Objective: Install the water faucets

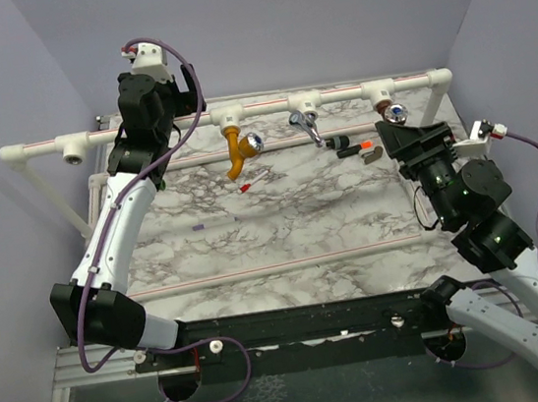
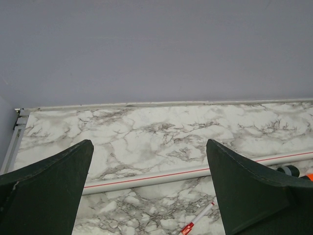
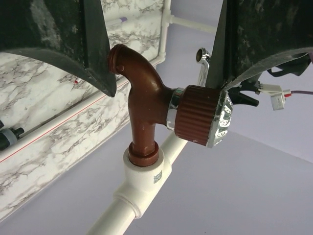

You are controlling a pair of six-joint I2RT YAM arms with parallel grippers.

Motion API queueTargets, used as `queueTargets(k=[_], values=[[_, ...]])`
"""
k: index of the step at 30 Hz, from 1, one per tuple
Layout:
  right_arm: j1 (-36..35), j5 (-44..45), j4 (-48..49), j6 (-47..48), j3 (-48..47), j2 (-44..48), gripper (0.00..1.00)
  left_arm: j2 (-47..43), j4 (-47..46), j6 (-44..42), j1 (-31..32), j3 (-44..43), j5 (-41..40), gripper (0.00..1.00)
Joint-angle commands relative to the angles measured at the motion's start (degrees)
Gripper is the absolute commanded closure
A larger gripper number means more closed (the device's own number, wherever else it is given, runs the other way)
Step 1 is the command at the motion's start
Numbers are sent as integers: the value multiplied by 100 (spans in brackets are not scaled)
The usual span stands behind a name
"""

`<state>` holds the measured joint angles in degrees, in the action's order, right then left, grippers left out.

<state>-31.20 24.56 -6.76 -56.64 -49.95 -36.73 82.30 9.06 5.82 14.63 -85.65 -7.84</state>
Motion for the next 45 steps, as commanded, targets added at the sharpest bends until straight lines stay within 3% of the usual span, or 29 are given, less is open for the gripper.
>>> queueTargets(k=[1,9,18,29,40,45], values=[[40,410,225,269,-549,201,19,304,595,0,-4,163,193,1],[44,-321,-54,1582,-971,34,18,304,597,8,-4,159,212,1],[44,-1281,205,3962,-1088,-162,18,286,597,2,-4,167,195,1],[44,-985,-534,5843,-1485,-359,18,312,597,-7,-4,170,186,1],[44,-864,-1200,6270,-1597,-893,22,339,606,-10,-4,156,171,1],[44,-499,-995,6398,-1395,-921,25,361,606,-18,-4,155,160,1]])
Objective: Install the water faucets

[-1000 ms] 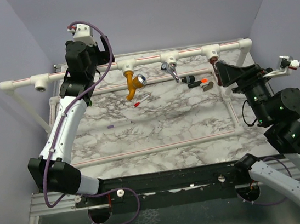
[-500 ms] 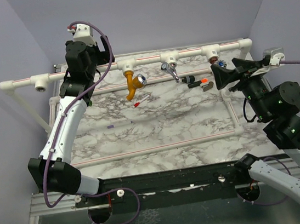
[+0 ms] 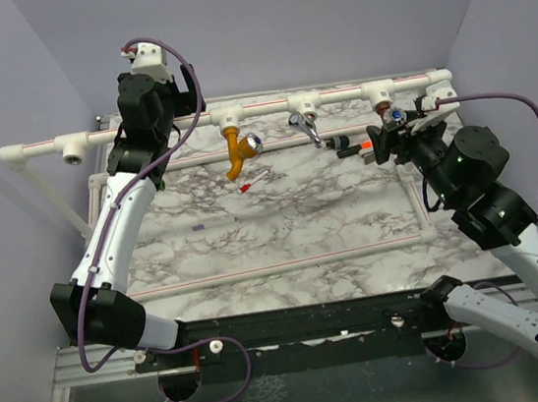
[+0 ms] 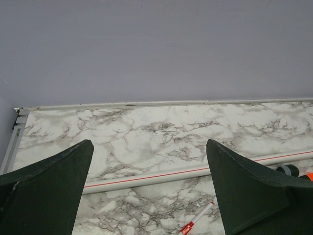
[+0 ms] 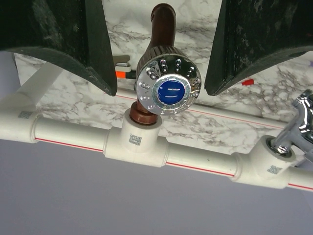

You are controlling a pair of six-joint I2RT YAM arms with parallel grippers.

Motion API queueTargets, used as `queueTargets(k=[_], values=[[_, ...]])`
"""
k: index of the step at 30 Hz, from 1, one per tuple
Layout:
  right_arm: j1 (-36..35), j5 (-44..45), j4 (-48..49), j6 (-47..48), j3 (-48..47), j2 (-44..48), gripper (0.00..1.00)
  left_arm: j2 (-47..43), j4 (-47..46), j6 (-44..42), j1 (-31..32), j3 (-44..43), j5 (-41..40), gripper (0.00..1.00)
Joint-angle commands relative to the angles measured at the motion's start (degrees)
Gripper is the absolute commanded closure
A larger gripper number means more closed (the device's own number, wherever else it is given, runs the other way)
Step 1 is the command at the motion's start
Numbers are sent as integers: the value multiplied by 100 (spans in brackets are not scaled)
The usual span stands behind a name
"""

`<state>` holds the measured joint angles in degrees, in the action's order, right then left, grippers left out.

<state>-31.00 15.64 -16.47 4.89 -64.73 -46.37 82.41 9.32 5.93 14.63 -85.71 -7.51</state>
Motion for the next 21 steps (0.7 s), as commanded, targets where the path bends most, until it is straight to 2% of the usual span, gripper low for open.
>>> queueTargets(k=[1,10,16,21], values=[[22,440,39,276,143,48,26,354,580,-31,-9,161,127,1],[24,800,490,308,478,35,42,371,588,-25,-13,155,118,1],[24,714,696,-157,601,107,65,364,588,-30,-13,154,118,1],[24,521,1011,-1066,837,351,85,355,588,-30,-13,151,127,1]])
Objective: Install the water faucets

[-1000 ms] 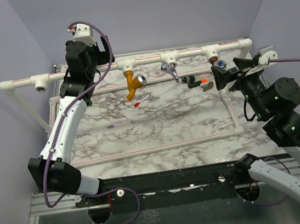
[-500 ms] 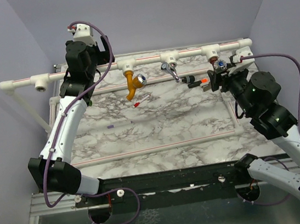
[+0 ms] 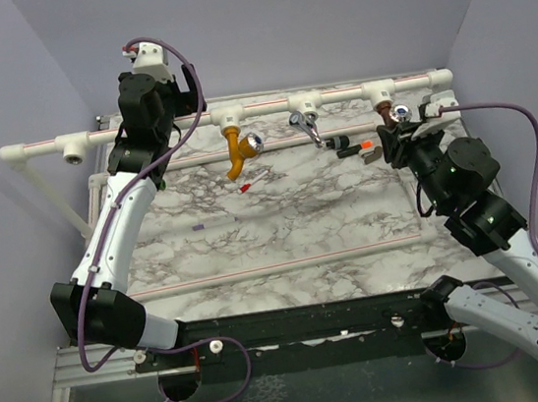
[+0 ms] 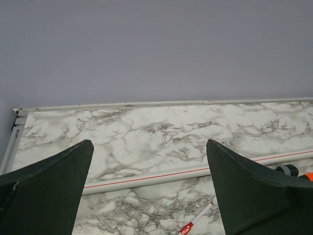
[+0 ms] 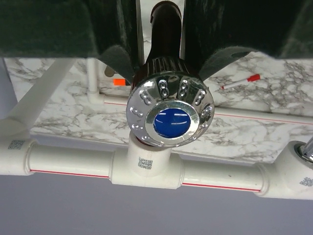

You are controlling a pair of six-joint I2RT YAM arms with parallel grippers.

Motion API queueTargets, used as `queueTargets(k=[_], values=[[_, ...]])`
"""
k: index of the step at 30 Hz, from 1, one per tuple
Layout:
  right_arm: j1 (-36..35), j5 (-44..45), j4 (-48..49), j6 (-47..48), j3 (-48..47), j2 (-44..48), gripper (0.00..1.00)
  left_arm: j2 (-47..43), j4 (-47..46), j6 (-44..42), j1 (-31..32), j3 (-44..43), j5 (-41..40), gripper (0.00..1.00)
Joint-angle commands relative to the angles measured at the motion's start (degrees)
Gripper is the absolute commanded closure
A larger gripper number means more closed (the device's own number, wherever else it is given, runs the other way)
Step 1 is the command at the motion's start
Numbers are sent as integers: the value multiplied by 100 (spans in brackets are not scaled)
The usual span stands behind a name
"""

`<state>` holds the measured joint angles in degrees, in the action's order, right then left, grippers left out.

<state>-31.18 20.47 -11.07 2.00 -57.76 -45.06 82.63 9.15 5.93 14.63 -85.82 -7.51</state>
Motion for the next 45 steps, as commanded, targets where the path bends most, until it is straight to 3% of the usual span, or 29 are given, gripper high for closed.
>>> queueTargets(k=[1,4,14,20,27,36,45], values=[[42,21,515,-962,172,254,89,333,606,-20,-9,163,127,1],[42,64,687,-1605,306,366,99,321,606,-15,-13,163,143,1],[42,300,1460,-4406,916,634,100,271,606,0,-13,162,170,1],[41,108,1950,-6542,1348,640,99,262,604,-5,-13,169,171,1],[42,-44,2135,-8360,1496,563,100,262,606,4,-19,162,175,1],[42,-191,2318,-9641,1683,461,100,276,606,4,-19,163,171,1],[42,-245,2007,-9433,1531,546,97,289,606,-11,-22,171,144,1]])
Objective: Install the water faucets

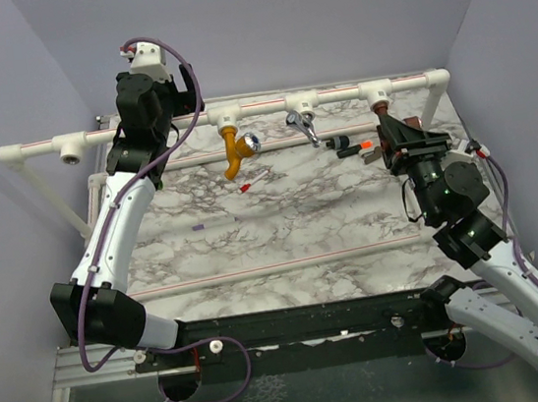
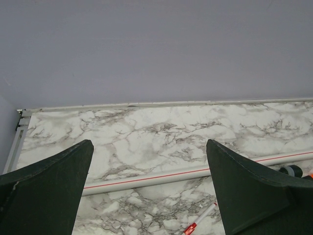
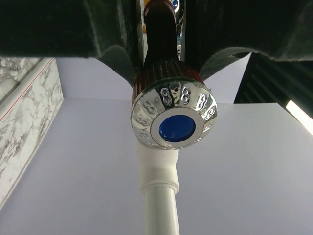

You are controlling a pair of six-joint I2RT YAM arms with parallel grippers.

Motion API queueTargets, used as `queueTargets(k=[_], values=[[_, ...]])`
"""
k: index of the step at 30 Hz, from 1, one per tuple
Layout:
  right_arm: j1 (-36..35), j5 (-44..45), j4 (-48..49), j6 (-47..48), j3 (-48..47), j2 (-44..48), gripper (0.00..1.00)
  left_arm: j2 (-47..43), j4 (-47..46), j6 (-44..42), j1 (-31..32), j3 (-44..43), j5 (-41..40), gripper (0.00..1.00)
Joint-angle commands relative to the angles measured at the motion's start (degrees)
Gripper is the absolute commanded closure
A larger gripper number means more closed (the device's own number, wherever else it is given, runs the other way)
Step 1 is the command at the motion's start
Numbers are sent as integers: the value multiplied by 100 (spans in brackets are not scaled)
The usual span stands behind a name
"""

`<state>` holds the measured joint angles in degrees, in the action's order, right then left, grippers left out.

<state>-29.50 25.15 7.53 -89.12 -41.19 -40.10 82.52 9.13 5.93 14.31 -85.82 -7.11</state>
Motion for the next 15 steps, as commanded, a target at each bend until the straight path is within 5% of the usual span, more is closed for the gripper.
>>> queueTargets(k=[1,6,15], values=[[-127,-680,82,-265,-134,86,89,304,608,-13,15,171,105,1],[-127,-601,-188,-5,-170,231,52,316,608,-3,13,172,112,1],[-127,-363,-1063,590,-447,596,24,308,608,-4,11,170,114,1]])
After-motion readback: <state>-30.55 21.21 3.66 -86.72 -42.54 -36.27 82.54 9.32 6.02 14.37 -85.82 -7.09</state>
